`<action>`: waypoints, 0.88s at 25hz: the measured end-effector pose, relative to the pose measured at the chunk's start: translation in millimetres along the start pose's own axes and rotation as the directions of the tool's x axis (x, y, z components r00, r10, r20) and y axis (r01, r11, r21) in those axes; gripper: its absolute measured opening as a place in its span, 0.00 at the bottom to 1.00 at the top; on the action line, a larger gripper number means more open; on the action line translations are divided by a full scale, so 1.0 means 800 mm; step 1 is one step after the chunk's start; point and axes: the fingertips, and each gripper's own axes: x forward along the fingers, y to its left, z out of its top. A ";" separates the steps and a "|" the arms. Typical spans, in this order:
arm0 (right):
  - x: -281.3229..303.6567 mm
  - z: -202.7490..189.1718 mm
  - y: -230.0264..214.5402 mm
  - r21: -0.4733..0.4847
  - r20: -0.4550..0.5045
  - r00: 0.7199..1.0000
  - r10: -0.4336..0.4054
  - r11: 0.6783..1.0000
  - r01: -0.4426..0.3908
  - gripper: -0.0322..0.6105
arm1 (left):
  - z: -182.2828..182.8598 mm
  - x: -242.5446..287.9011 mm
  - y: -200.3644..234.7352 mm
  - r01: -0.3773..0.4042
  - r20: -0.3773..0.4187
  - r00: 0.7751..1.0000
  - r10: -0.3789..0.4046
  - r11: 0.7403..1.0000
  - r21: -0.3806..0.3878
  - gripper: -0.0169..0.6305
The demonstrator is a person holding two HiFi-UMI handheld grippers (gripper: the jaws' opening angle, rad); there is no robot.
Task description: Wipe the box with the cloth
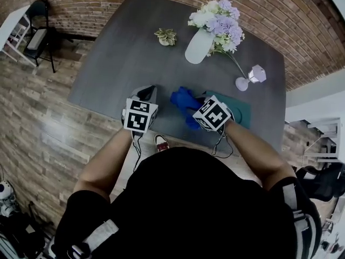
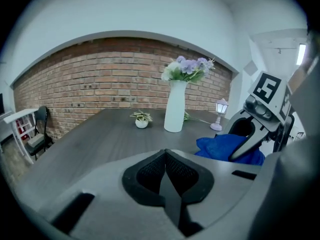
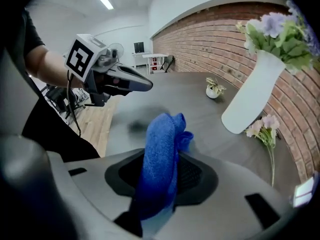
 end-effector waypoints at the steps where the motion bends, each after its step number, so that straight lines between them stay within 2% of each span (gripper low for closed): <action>1: 0.003 0.001 -0.010 0.000 -0.010 1.000 -0.005 1.000 0.005 0.28 | 0.002 0.002 0.001 0.000 -0.001 1.000 0.000 1.000 0.008 0.04; 4: 0.015 0.006 -0.040 0.003 -0.040 0.999 -0.007 1.000 0.007 0.28 | 0.001 0.005 0.010 -0.012 -0.016 1.000 0.012 1.000 -0.003 0.04; 8: 0.025 0.018 -0.078 -0.006 -0.060 0.998 -0.006 1.000 0.006 0.28 | -0.008 0.005 0.021 -0.023 -0.044 0.999 0.020 0.997 -0.075 0.04; 12: 0.035 0.025 -0.116 0.006 -0.075 0.997 0.010 1.000 -0.010 0.28 | -0.020 0.009 0.024 -0.018 -0.062 0.998 0.010 0.993 -0.116 0.04; 22: 0.047 0.014 -0.188 0.118 -0.123 0.992 -0.031 0.992 0.046 0.28 | -0.031 0.005 0.034 -0.014 -0.096 0.995 0.002 0.992 -0.127 0.04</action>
